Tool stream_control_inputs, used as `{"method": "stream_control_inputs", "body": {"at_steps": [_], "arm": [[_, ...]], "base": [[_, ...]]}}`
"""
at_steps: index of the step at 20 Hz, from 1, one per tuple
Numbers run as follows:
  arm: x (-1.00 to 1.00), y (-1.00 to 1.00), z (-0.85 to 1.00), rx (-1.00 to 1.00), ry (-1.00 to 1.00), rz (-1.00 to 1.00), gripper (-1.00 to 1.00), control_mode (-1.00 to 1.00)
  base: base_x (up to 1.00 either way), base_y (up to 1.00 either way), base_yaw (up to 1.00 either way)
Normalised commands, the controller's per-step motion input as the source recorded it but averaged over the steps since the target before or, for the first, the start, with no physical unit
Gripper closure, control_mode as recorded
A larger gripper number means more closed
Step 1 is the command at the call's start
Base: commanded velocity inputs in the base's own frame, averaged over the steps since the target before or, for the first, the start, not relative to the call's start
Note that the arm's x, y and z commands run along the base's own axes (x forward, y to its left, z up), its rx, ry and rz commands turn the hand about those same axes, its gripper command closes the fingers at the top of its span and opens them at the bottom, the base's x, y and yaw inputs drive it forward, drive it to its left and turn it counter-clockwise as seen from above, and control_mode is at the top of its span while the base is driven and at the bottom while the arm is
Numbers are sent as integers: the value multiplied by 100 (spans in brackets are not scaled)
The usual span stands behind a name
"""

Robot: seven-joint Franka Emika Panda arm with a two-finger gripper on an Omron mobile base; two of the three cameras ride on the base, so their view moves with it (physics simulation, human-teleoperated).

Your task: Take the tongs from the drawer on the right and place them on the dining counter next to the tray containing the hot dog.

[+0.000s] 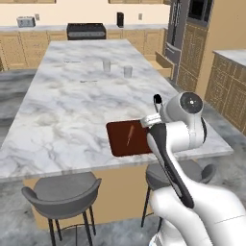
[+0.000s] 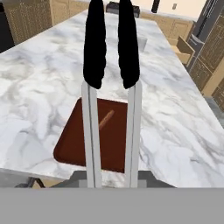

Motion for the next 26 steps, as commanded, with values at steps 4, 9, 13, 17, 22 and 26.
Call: {"method": "stream_control_inputs", "body": {"at_steps": [4,9,13,17,22,26], "arm": [[0,0,0,0,0,0,100,100],[0,0,0,0,0,0,100,100],[0,0,0,0,0,0,100,100],[0,0,0,0,0,0,100,100],[34,-27,0,5,20,0,100,-100],[55,-47,0,8,33,0,100,-100]], "base": [[69,-3,0],[32,-14,0],[2,-1,0],[4,-3,0],[16,-7,0],[0,0,0]]}}
